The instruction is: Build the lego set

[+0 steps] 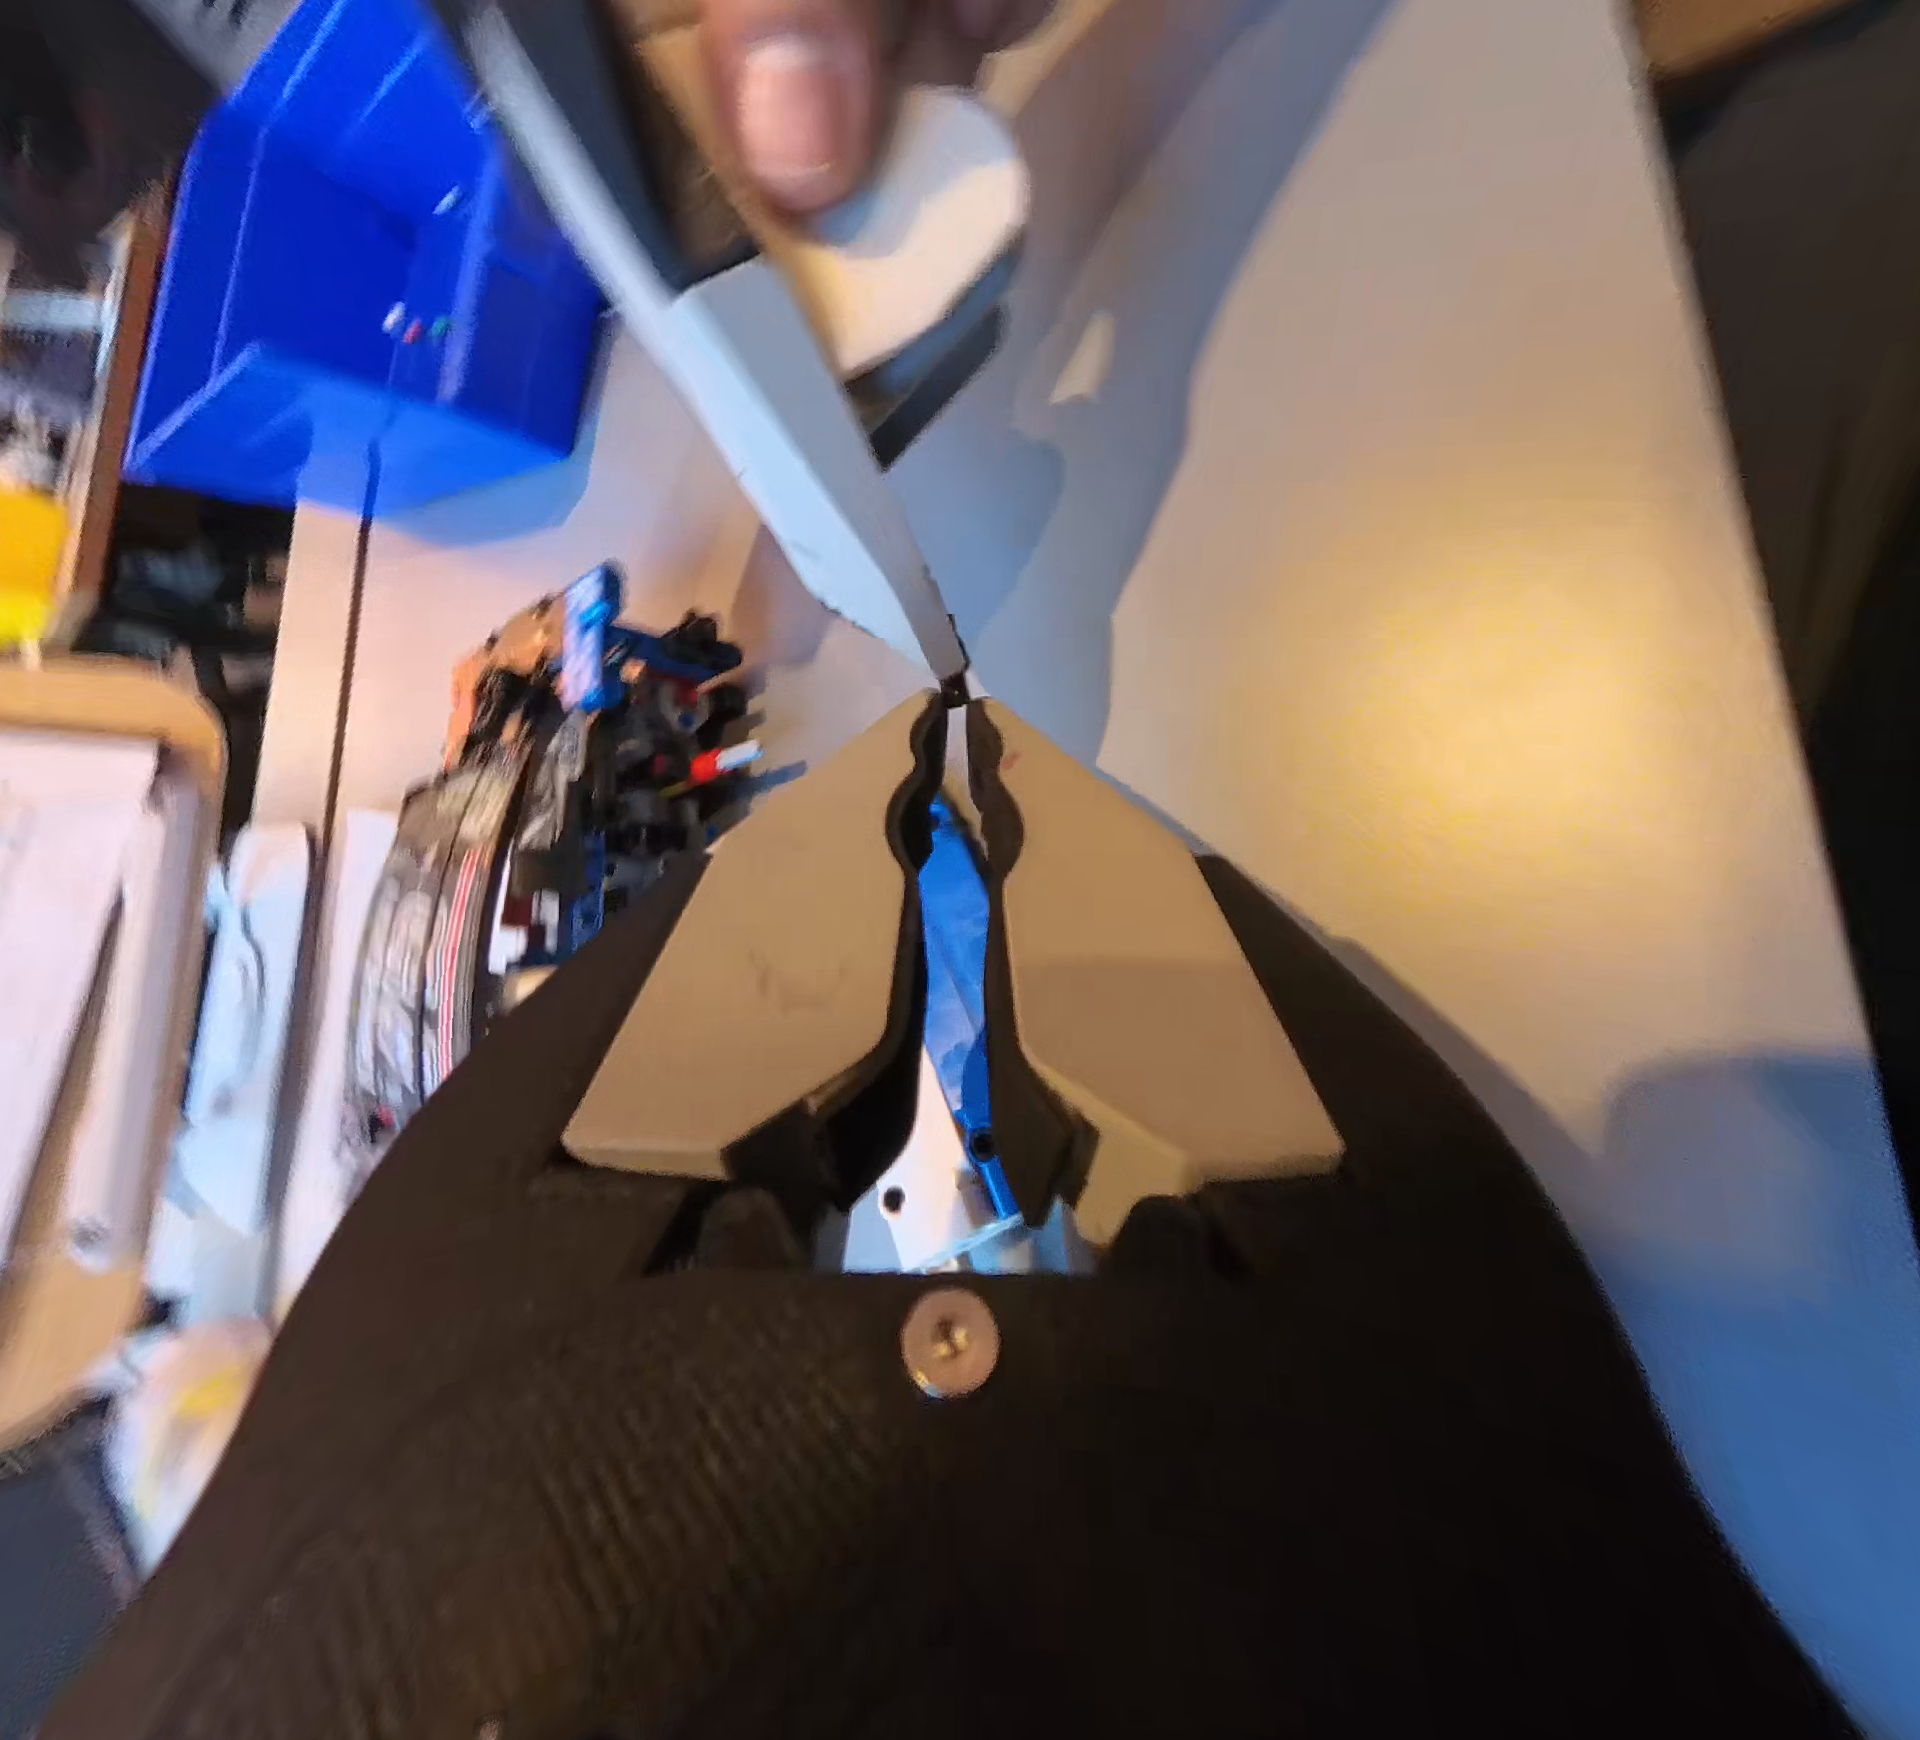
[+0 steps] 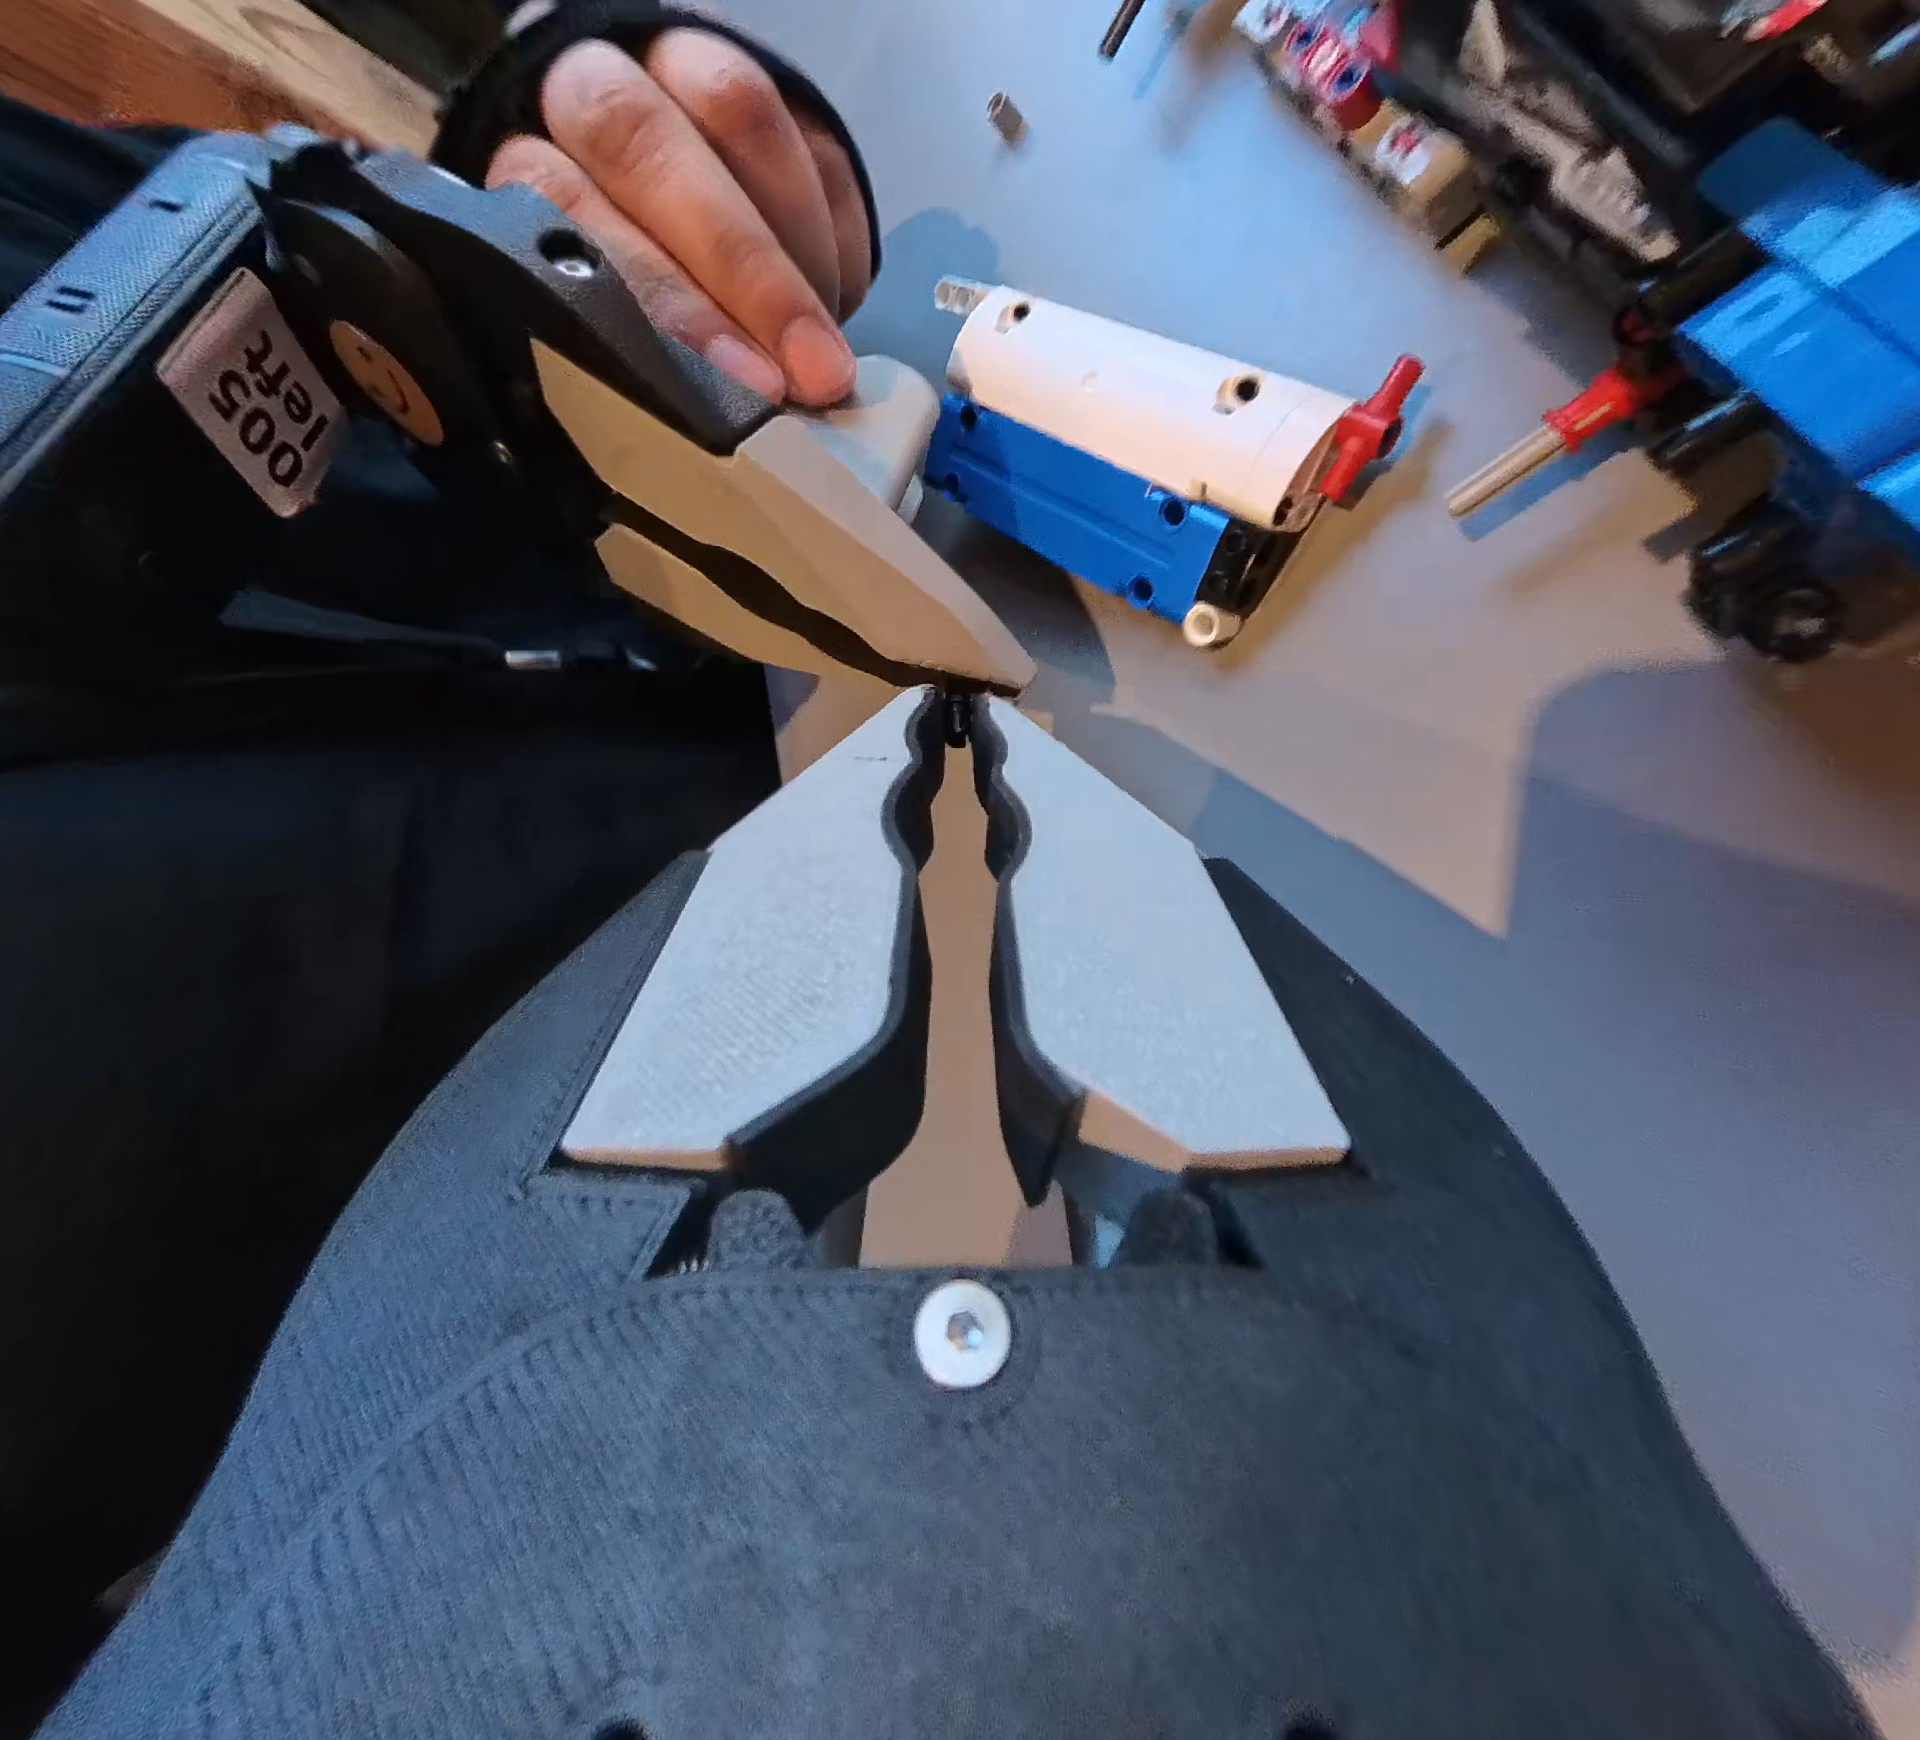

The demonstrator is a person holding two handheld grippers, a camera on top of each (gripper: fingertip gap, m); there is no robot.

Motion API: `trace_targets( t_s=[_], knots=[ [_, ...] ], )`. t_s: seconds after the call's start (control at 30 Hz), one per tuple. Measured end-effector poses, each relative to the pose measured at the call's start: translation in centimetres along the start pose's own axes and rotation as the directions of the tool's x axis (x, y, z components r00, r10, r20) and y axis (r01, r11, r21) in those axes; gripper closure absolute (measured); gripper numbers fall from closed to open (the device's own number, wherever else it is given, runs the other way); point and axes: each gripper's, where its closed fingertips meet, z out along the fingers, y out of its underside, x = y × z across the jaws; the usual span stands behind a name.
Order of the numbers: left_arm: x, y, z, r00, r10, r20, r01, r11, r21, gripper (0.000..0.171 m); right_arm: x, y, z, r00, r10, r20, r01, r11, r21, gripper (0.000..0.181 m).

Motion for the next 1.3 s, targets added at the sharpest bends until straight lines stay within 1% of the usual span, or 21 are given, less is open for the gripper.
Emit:
trace_targets(
  t_s=[0.1, 0.17, 0.23, 0.3, 0.37, 0.47, 0.57, 0.67, 0.87, 0.97, 1.07, 1.17, 1.3],
  knots=[
    [-1.1, 0.1, -0.2, 0.993, -0.113, 0.043, 0.112, 0.993, 0.023, 0.171, 0.1, -1.3, -0.5, 0.998, -0.041, -0.042, 0.045, 0.994, 0.097, 0.179],
    [-1.9, 0.0, -0.5, 0.979, -0.197, 0.061, 0.194, 0.980, 0.049, 0.171, -0.1, -2.4, -1.0, 0.994, -0.079, -0.075, 0.092, 0.978, 0.186, 0.177],
    [-2.8, -0.1, -0.7, 0.960, -0.267, 0.078, 0.261, 0.962, 0.083, 0.171, -0.4, -3.6, -1.7, 0.989, -0.111, -0.102, 0.136, 0.949, 0.284, 0.173],
    [-3.5, -0.1, -0.9, 0.938, -0.336, 0.082, 0.326, 0.939, 0.113, 0.171, -0.6, -4.4, -2.6, 0.977, -0.147, -0.156, 0.196, 0.908, 0.370, 0.171],
    [-3.8, -0.2, -0.9, 0.919, -0.390, 0.062, 0.380, 0.915, 0.135, 0.171, -0.3, -4.7, -3.7, 0.959, -0.165, -0.231, 0.252, 0.869, 0.426, 0.172],
    [-4.0, -0.2, -0.9, 0.902, -0.430, 0.049, 0.419, 0.896, 0.149, 0.171, -0.6, -4.6, -4.7, 0.944, -0.185, -0.274, 0.299, 0.833, 0.466, 0.169],
    [-4.1, -0.3, -0.9, 0.901, -0.429, 0.057, 0.416, 0.895, 0.159, 0.171, -0.7, -4.3, -4.0, 0.944, -0.193, -0.269, 0.299, 0.844, 0.446, 0.168],
    [-4.1, -0.4, -0.9, 0.912, -0.403, 0.078, 0.389, 0.908, 0.154, 0.171, -0.1, -4.2, -3.2, 0.947, -0.172, -0.273, 0.277, 0.867, 0.414, 0.168],
    [-3.9, -0.6, -0.9, 0.940, -0.320, 0.115, 0.303, 0.942, 0.146, 0.171, -0.4, -4.3, -2.6, 0.957, -0.174, -0.232, 0.260, 0.871, 0.417, 0.179],
    [-3.8, -0.5, -0.9, 0.949, -0.289, 0.129, 0.272, 0.953, 0.136, 0.171, -0.5, -4.2, -2.4, 0.956, -0.183, -0.227, 0.264, 0.876, 0.404, 0.180],
    [-3.7, -0.5, -0.9, 0.948, -0.295, 0.118, 0.278, 0.950, 0.143, 0.171, -0.6, -4.0, -2.4, 0.955, -0.195, -0.222, 0.270, 0.880, 0.390, 0.179],
    [-3.6, -0.5, -0.9, 0.952, -0.282, 0.115, 0.266, 0.954, 0.141, 0.171, -0.6, -4.0, -2.3, 0.944, -0.219, -0.247, 0.299, 0.885, 0.357, 0.180],
    [-3.4, -0.2, -0.7, 0.957, -0.271, 0.102, 0.258, 0.958, 0.124, 0.171, -0.3, -3.6, -2.0, 0.907, -0.276, -0.318, 0.365, 0.891, 0.269, 0.180]
  ],
)
